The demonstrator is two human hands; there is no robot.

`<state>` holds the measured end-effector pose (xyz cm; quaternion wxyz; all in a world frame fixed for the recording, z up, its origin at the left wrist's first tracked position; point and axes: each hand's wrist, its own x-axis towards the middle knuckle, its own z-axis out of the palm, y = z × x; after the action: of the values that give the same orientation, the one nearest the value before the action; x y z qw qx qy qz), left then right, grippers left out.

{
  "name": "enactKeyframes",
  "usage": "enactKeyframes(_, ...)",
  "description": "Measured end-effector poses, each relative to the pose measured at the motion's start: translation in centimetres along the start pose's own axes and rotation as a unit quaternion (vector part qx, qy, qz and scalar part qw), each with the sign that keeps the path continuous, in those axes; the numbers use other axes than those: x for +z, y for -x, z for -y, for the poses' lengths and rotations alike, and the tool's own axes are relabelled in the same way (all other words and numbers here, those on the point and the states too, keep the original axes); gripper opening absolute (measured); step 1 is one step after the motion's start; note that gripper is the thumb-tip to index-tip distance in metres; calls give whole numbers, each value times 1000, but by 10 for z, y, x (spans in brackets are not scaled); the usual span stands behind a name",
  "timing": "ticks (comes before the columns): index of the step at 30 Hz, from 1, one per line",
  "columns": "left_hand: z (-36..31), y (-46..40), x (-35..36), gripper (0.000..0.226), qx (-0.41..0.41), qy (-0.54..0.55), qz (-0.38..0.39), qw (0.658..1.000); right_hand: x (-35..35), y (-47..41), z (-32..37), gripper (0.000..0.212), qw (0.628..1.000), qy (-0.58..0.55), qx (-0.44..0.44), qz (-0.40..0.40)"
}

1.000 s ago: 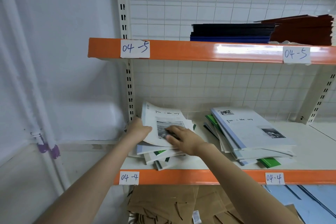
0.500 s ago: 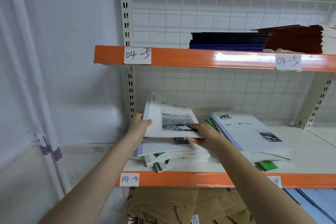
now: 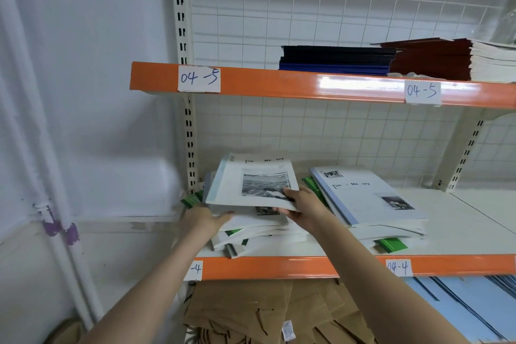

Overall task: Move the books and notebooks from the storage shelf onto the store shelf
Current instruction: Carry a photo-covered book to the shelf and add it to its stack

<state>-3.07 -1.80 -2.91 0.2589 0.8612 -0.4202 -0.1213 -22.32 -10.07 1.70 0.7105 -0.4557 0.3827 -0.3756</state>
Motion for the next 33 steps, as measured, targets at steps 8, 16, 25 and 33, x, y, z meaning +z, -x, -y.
enactKeyframes(8,4,-12,-21,26,-75,344,16,936,-2,5,-13,12,1000,-3,17,23)
enactKeyframes(16,-8,13,-51,31,-100,563,133,810,6,-3,-20,7,983,182,-2,-29)
enactKeyframes(25,4,19,-36,37,-86,598,119,788,-1,-3,-23,25,923,381,-26,-58)
enactKeyframes(33,-7,35,-45,23,-25,662,124,739,5,18,4,21,992,76,94,34)
